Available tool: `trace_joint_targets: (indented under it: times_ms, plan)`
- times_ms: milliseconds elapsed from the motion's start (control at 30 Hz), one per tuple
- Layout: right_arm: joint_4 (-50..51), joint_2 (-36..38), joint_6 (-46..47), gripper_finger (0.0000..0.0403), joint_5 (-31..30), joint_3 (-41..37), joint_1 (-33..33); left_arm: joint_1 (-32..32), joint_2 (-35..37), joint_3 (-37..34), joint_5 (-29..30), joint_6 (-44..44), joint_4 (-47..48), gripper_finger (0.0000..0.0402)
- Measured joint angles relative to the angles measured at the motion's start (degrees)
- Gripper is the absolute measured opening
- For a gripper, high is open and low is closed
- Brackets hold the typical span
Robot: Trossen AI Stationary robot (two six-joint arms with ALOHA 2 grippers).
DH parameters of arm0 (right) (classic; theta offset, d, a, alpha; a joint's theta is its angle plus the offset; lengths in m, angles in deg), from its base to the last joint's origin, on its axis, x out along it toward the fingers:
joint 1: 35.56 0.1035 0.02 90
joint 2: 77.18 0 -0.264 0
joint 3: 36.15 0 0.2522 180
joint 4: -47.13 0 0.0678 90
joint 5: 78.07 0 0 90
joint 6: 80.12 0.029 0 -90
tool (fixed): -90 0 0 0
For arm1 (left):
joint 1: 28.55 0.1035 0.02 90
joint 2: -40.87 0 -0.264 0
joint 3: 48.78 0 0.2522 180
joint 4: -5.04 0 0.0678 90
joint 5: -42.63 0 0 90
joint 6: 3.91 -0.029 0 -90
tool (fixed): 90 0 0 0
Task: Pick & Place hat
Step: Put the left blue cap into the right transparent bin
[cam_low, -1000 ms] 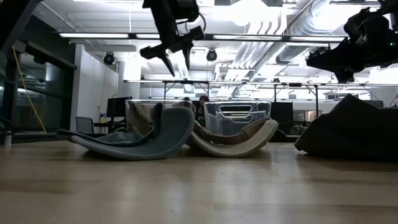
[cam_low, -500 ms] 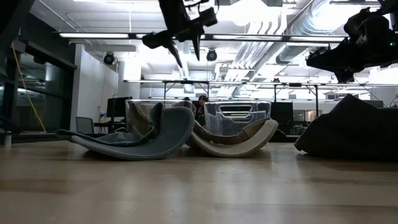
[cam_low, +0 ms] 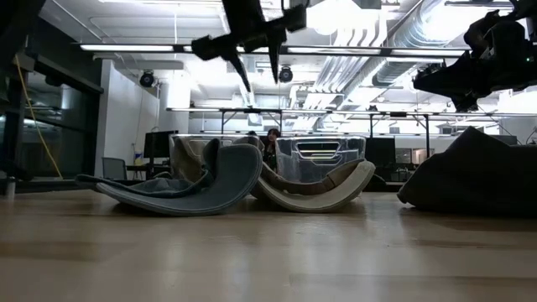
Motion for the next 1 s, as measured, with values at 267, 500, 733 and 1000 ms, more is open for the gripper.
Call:
trace_joint_targets:
  times_ms: [267,500,733,1000]
  plan:
    - [0.02,-0.01,-0.02,0.0000,0.00,0.00,0.00,-1.98,-1.72,0.34,-0.96,2.25,-1.08,0.0186]
    - [0.02,-0.01,-0.02,0.0000,0.00,0.00,-0.01,-4.99,-1.99,0.21,4.60,8.67,10.37,0.0186]
    - [0.02,-0.01,0.00,0.0000,0.00,0.00,-0.01,-9.76,-2.10,0.19,7.42,11.67,16.18,0.0186]
    - [0.02,-0.02,0.01,0.0000,0.00,0.00,0.00,-13.35,-0.29,-5.35,8.09,17.39,19.84,0.0186]
